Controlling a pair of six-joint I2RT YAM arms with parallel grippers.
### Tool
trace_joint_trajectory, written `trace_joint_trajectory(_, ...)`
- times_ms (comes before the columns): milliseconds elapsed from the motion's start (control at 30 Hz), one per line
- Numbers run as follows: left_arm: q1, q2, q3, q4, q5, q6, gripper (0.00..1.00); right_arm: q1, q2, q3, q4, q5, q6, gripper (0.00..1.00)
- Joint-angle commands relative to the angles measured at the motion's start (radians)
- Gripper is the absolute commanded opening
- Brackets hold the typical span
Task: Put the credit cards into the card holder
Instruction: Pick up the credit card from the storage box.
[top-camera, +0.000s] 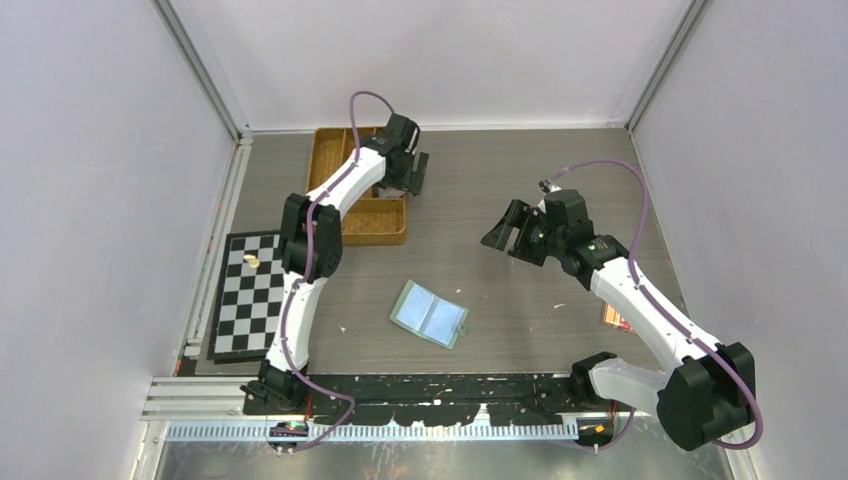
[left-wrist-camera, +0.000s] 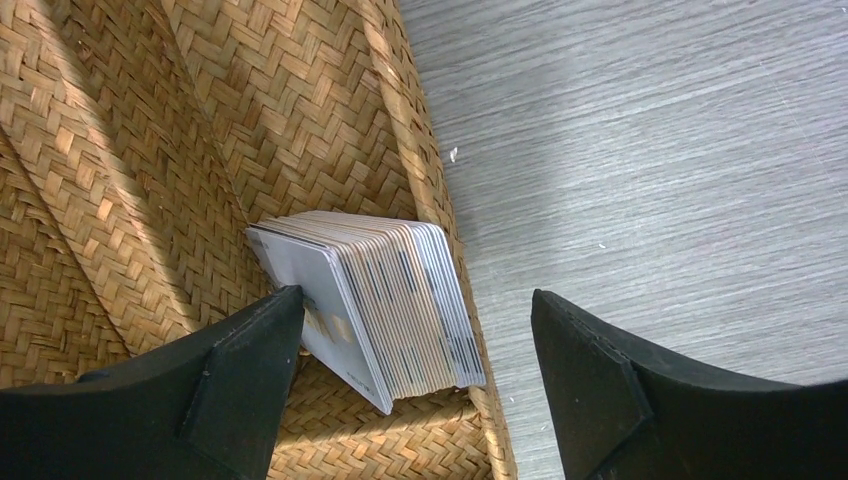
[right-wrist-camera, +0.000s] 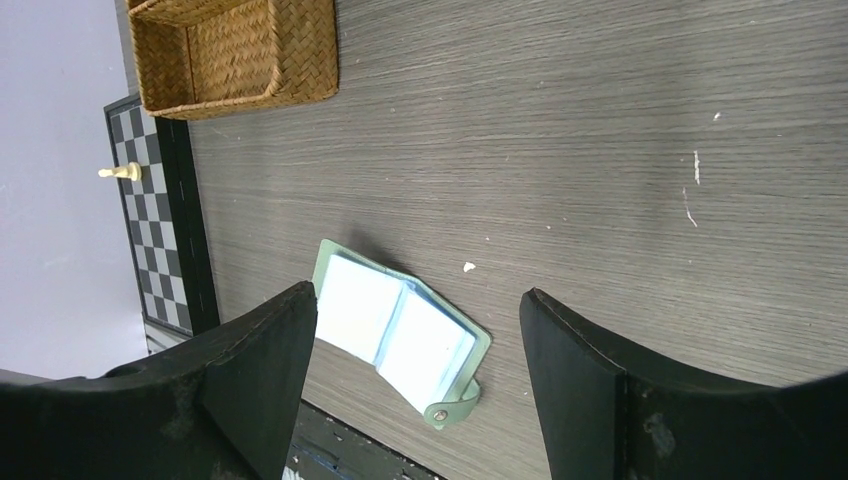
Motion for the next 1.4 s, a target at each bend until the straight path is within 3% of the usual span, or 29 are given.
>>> trace_joint_trajectory(0, -0.007, -0.062, -0.031, 0.03, 0.092, -0.024, 0.84, -0.006, -0.006, 0.015, 0.029, -0.026, -0.003, 0.79)
trace_joint_trajectory(567, -0.007, -0.137, -0.086, 0.083, 0.164, -0.032, 0.79, -0.006, 0.0, 0.005, 0.041, -0.037, 0.011, 0.78)
trace_joint_trajectory(1000, -0.006, -0.153, -0.092, 0.061, 0.163, -0.028, 0.55, -0.008, -0.006, 0.004, 0.041, -0.039, 0.019, 0.78)
trace_joint_trajectory(1367, -0.007, -0.177, -0.112, 0.051, 0.171, -0.026, 0.45, -0.008, -0.011, 0.0, 0.041, -0.039, 0.025, 0.78)
